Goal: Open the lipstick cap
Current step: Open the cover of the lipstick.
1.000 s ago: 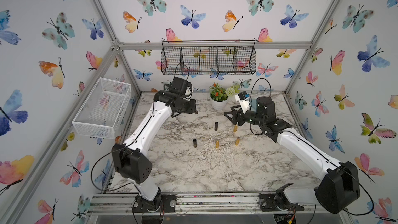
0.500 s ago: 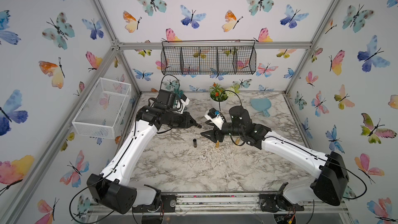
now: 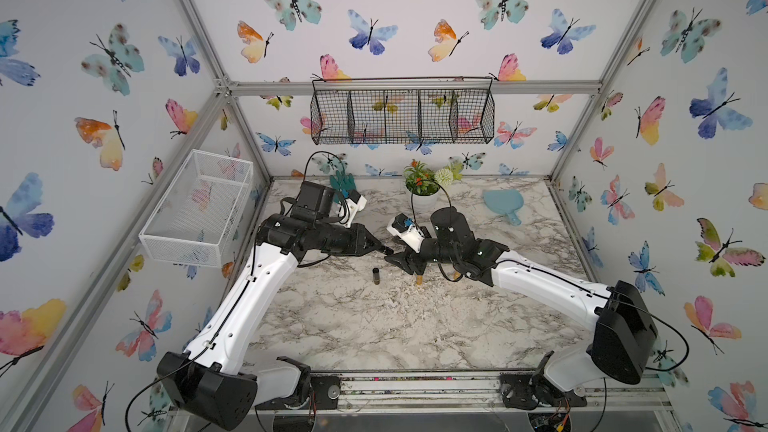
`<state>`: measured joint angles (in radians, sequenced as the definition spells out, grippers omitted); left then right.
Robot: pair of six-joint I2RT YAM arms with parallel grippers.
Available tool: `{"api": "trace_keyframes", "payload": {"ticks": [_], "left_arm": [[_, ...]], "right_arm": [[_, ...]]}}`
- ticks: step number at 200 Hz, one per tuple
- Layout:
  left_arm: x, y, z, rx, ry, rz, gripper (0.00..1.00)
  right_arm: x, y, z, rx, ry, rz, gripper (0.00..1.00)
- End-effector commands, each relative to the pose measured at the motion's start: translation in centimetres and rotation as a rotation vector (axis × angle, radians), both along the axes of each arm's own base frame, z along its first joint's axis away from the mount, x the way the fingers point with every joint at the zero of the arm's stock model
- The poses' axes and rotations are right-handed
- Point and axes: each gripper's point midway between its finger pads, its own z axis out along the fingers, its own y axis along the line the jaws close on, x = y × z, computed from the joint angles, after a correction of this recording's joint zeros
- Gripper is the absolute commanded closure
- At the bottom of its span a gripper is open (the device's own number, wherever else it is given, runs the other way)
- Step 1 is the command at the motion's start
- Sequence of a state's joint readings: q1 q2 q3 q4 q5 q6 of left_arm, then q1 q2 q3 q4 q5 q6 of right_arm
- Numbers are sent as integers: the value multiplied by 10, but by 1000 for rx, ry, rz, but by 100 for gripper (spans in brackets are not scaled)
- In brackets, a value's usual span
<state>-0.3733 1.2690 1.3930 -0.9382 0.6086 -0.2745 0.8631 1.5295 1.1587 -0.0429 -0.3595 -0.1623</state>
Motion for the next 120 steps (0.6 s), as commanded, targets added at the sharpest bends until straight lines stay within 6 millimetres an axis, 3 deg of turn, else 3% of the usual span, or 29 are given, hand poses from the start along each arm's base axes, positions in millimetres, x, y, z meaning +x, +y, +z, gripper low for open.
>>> {"api": "trace_keyframes", "payload": {"ticks": [1,54,79,120], "left_arm": [[-1,-3,2,-19,-2,-21,94],[5,-5,-8,3,26,-20,94],[8,-6,-7,4,24,-21,94],[11,-6,-5,2,20,-21,95]], "right_arm": [[3,10,18,34,-45,19,50],[-5,14,18,25,-58,44,51],[-6,14,17,21,-61,46,60],[-7,13,17,17,-77,42,86]]}}
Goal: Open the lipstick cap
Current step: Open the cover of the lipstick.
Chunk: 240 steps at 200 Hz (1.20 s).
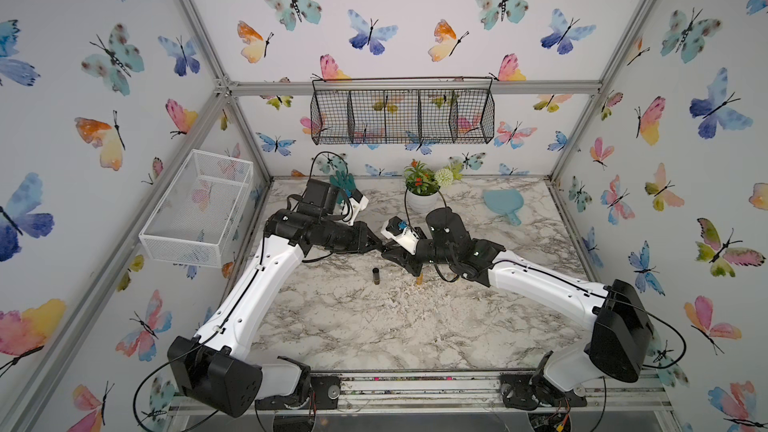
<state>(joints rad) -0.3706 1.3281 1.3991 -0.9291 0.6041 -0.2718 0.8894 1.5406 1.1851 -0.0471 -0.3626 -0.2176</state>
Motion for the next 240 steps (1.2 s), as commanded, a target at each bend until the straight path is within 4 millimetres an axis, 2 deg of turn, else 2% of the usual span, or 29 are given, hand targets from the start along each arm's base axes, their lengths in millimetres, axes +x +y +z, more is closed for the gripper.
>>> {"api": "trace_keyframes", "payload": {"ticks": [1,12,27,33,57,84,131,142,163,189,240], "left_arm": [[-1,-4,9,-19,-17,-25,95],[1,-3,10,-19,-17,-23,95],[1,-5,12,-24,-19,-27,96],[2,-5,13,-27,-18,-29,96],[1,-7,13,-32,-16,-40,98],[-2,-8,11,-38,-8,-49,98],[-4,-9,11,-41,-11,-55,99],[-3,-10,13,-48,-10,-58,99],[-3,-10,16,-52,-17,-62,100],[1,-6,15,-21,-39,-50,100],[27,5,31,-7,-96,1,100]], "right_arm": [[1,2,11,22,-23,-11,86],[0,1,11,22,-29,-16,91],[0,-1,11,20,-35,-25,91],[0,-2,11,20,-36,-26,90],[0,-1,8,17,-36,-29,71],[1,0,8,20,-35,-30,67],[2,0,16,45,-61,-38,88],[2,0,14,42,-59,-38,89],[1,0,11,33,-55,-40,98],[2,-7,5,-1,-70,-72,98],[10,-42,-23,-118,-103,-223,98]]}}
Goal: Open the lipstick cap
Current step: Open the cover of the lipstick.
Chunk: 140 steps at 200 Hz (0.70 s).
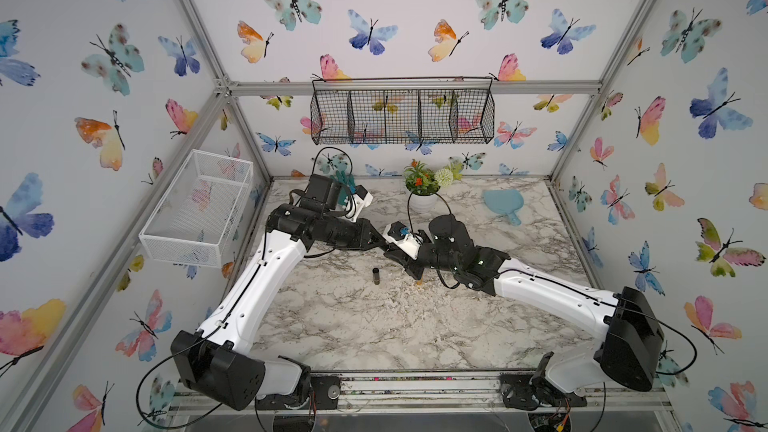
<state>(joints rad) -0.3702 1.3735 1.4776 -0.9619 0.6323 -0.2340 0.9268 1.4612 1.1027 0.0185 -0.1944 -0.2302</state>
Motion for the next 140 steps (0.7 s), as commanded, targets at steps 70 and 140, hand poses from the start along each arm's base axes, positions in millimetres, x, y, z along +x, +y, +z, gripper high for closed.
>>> {"api": "trace_keyframes", "payload": {"ticks": [70,140], "left_arm": [[36,28,39,-86,-98,88,100],[47,49,51,-150,-126,156,100]], "right_arm": [[13,-51,-41,-130,-13,-226,98],[18,-55,-42,-156,-41,-250,98]]}}
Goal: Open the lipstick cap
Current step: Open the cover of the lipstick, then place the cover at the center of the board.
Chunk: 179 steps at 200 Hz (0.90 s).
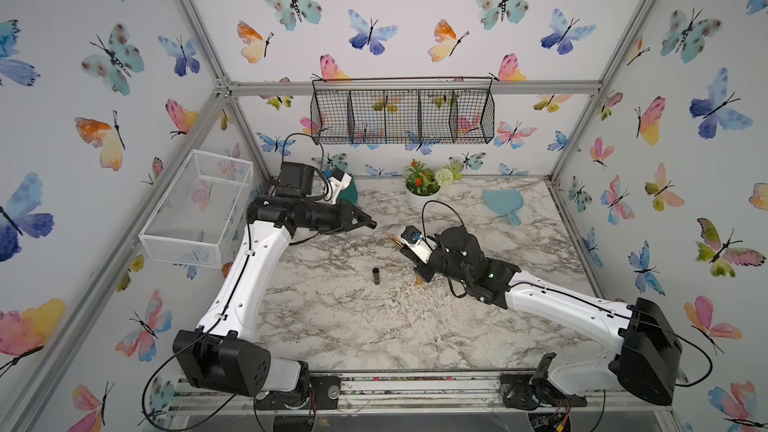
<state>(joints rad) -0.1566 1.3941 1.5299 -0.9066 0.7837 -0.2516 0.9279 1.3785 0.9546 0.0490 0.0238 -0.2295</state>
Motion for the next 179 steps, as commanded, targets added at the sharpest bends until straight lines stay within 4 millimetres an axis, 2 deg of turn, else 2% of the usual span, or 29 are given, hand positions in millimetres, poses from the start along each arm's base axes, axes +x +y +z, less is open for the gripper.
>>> {"api": "trace_keyframes", "payload": {"ticks": [1,13,29,54,83,124,155,179], "left_arm": [[5,7,19,-3,-85,35,100],[11,13,13,32,-89,71,100],[26,27,-5,126,-85,155,100],[58,64,-56,308,-60,359,100],[89,82,-111,412,-18,479,99],[111,72,-169,553,36,455,93],[118,53,-213,621,100,361,94],[126,44,-230,675,105,337,95]], "right_arm": [[4,-14,-14,-70,17,-57,98],[3,-15,-12,-67,19,-62,98],[0,-14,-2,-30,15,-50,98],[-4,-8,18,34,7,-18,98],[-11,1,42,93,17,23,98],[-16,-4,71,142,-16,20,98],[-15,-12,73,134,-25,-6,98],[-16,-16,70,130,-19,-22,98]]}}
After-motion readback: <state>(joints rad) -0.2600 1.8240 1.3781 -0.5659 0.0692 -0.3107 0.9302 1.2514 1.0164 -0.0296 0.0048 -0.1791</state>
